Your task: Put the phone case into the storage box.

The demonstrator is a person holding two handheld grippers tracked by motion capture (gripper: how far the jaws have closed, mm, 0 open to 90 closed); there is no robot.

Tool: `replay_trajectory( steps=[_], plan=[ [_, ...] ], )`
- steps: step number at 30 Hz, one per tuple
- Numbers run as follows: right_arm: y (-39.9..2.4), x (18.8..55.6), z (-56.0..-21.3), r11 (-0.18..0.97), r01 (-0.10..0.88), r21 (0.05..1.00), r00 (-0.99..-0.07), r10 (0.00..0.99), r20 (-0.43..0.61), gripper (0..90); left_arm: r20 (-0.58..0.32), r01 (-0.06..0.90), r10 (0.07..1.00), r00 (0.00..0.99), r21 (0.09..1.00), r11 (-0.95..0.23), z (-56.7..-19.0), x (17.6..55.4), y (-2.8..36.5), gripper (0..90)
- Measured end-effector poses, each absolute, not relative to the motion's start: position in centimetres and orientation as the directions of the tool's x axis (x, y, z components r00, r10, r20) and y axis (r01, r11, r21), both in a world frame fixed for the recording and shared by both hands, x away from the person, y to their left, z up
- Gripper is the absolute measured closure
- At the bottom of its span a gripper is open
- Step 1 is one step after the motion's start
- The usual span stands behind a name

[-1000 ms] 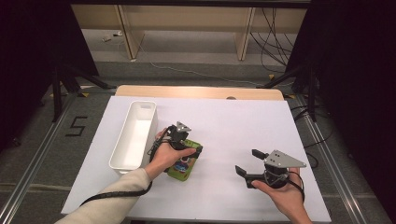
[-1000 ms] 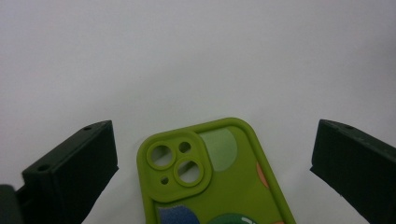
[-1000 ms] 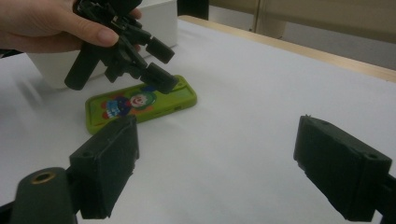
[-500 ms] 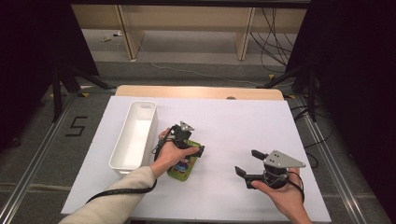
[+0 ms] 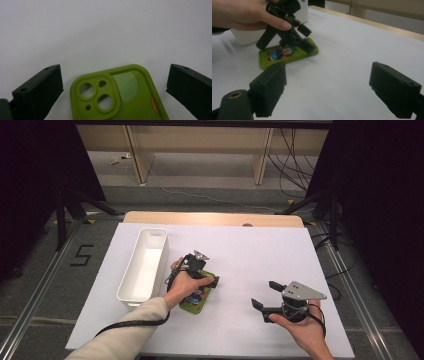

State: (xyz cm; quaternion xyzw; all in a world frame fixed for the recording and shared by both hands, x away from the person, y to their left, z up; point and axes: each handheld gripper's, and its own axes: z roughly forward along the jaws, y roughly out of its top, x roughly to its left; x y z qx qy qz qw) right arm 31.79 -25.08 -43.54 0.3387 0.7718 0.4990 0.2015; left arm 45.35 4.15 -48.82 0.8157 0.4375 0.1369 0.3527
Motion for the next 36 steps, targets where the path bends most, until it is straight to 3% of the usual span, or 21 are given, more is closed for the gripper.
replay_trajectory(
  steps=[36],
  plan=[
    [-24.98,31.76,-43.59,0.276,0.320,0.906,-0.698,0.715,0.029,15.8,-0.051,0.642,0.828,0.559,0.658,-0.393,-49.45,45.86,3.62,2.6]
  ],
)
